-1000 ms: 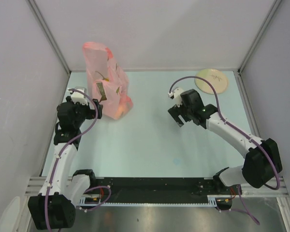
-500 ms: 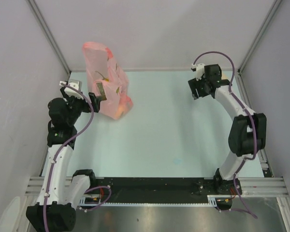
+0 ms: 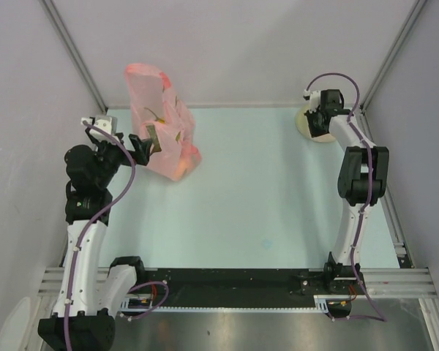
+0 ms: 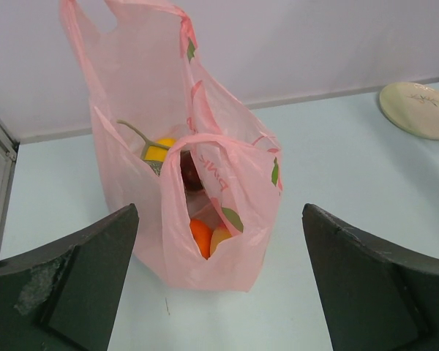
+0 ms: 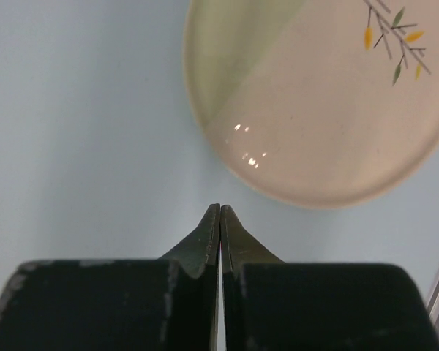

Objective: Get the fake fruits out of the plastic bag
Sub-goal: Move the plate to the center of the board.

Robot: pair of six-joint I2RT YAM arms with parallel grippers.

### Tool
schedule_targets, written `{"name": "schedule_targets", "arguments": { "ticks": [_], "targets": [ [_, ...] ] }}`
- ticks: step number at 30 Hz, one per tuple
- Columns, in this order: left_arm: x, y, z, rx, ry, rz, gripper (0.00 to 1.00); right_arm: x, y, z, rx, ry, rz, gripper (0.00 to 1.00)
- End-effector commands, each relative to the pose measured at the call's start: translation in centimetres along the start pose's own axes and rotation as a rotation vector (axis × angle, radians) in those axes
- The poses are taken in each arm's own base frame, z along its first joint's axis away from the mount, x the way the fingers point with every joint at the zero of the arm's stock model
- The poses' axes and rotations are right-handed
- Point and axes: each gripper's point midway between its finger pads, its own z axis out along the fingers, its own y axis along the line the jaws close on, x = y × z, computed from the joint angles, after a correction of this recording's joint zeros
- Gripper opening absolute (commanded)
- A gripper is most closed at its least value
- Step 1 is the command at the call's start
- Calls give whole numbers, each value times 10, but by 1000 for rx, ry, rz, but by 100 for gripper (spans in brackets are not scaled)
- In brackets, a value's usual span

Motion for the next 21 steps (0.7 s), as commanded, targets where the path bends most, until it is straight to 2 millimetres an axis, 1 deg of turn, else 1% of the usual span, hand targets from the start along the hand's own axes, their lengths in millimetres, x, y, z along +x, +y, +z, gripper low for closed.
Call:
{"name": "schedule_targets", "arguments": {
  "ticks": [1,2,4,5,7,8,9,12,14,16,18,19,21],
  "targets": [
    [-7,-4,1,25,-5,0,100,-25,-21,20,101,-61,-14,0],
    [-7,-3,1,24,-3,0,100,-22,-30,30,147,-48,-15,0],
    [-9,-2,3,24,5,8,100,-20,-36,37,178,-42,-28,0],
    [-10,-1,4,21,3,12,100,-20,-43,41,217,-44,-30,0],
    [-13,2,4,7,3,21,100,-14,-49,50,248,-32,-37,0],
    [-15,2,4,5,0,25,100,-15,-50,53,255,-36,-39,0],
    [-14,3,5,4,4,27,100,-11,-50,58,257,-29,-43,0],
    [-9,2,5,7,19,25,100,-5,-49,65,249,-13,-60,0],
    [-6,3,5,6,29,21,100,8,-44,70,225,24,-105,0],
    [-5,3,6,8,34,20,100,21,-32,73,189,65,-147,0],
    [-8,3,6,6,30,22,100,34,-17,72,136,128,-167,0],
    [-8,4,7,8,32,45,100,44,-5,71,88,176,-164,0],
    [-11,6,9,5,27,50,100,52,7,66,48,208,-150,0]
  ]
}}
